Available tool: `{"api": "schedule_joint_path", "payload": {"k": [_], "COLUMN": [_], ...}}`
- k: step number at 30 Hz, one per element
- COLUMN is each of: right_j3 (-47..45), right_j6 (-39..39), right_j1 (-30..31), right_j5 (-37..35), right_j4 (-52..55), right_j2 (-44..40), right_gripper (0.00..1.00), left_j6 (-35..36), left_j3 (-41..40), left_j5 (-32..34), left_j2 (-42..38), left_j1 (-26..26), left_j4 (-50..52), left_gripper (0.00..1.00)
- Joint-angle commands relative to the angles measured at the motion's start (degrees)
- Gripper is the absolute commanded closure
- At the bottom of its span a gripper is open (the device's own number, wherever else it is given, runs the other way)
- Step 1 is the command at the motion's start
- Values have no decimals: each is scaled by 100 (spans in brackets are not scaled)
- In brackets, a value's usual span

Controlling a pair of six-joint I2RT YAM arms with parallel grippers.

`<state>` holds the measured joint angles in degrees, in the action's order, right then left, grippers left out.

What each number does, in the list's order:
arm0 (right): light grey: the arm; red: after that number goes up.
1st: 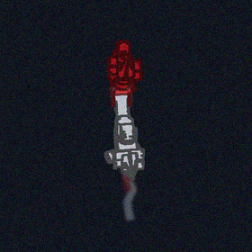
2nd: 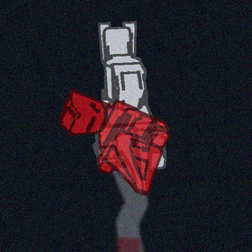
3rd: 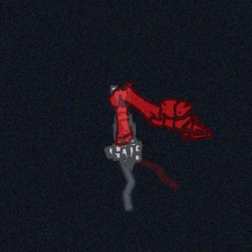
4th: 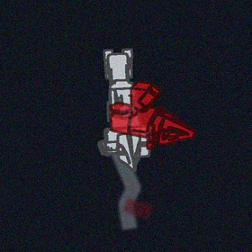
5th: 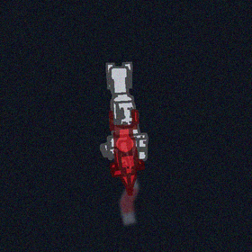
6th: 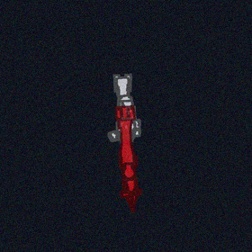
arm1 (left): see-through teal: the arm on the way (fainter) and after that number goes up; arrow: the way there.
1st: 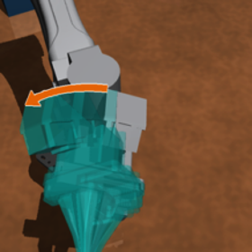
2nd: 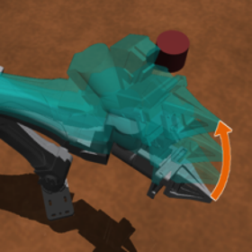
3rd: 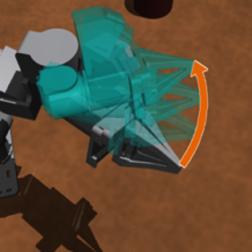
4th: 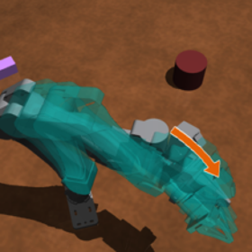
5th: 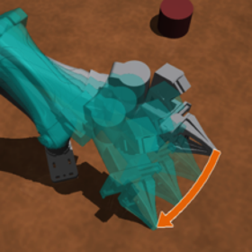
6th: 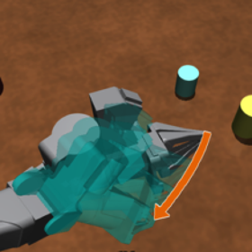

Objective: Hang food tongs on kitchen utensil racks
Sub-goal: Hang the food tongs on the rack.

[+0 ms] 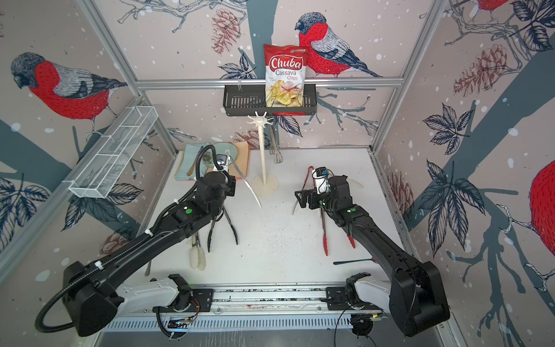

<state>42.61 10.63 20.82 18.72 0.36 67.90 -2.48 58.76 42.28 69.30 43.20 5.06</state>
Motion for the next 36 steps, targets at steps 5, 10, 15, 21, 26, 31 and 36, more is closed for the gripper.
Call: {"api": "schedule_joint_path", "payload": {"k": [5,10,15,21,26,31,36], "right_j3": [-12,-32,-101,-209,-276,-283,-280], "right_j6": [22,-6,-9,2,74,56,41], "right_j1": [-47,-70,-107,-123,-126,-128,-126], "right_j5": [-36,-11,-4,-9,0,-32,-44], "right_j4": [-265,-266,-247,-290,-359,-361,-345], "right_j2": [80,56,-9,-58,-57,-29,-22], "right_gripper": [0,0,0,0,0,0,0], "left_j6": [-364,82,625,926,1200,1564,1540], "left_j3": [528,580,496,561,617,755,770], "left_j5": [2085,2034,1500,930,658,148,-798], "left_j2": [645,837,910,845,778,865,826], "left_j1": [1002,1284,1305,979,527,256,-198], "left_j4": [37,-462,-992,-1106,-1277,-1498,-1599], "left_gripper": [100,100,100,100,100,100,100]}}
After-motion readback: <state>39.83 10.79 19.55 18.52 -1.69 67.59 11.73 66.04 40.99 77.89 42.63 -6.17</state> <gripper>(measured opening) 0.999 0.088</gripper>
